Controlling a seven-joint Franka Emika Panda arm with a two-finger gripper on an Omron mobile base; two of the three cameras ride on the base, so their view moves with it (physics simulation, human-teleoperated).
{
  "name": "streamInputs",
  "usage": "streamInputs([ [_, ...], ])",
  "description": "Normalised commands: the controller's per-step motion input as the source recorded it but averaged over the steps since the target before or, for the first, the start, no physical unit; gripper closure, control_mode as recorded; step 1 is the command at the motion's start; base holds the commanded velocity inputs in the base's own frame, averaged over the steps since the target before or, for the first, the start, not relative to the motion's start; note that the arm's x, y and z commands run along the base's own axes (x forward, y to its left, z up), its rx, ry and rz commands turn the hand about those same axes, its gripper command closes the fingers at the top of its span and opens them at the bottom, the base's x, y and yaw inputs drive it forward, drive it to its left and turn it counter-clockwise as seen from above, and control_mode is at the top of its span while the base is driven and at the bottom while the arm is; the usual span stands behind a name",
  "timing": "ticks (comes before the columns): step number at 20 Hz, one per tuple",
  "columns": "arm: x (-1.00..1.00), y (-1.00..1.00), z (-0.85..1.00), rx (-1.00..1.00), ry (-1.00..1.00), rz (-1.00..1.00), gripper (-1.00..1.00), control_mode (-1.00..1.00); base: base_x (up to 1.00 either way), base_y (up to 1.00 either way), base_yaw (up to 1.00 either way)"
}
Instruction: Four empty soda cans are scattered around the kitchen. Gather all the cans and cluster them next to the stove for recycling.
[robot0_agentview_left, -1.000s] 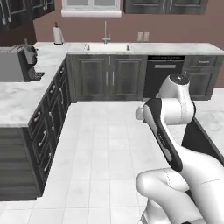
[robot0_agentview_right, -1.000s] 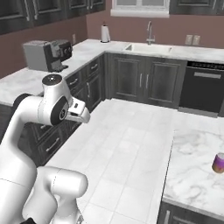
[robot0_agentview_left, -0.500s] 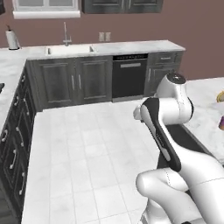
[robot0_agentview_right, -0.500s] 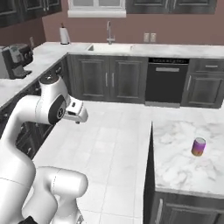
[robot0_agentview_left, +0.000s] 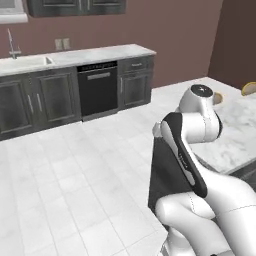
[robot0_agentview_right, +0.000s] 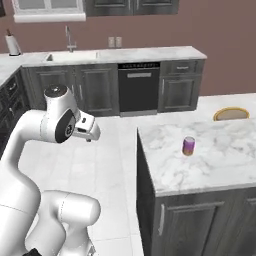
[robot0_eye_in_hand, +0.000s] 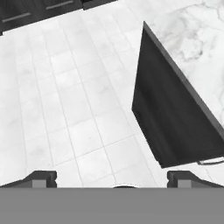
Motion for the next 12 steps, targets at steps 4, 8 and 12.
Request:
streamInputs([
  [4, 0.0, 0.0, 0.0, 0.0, 0.0, 0.0, -1.0, 1.0, 0.0, 0.03, -0.42],
  [8, 0.0, 0.0, 0.0, 0.0, 0.0, 0.0, -1.0, 1.0, 0.05, 0.12, -0.39],
  [12, 0.0, 0.0, 0.0, 0.0, 0.0, 0.0, -1.0, 1.0, 0.21, 0.18, -0.42],
])
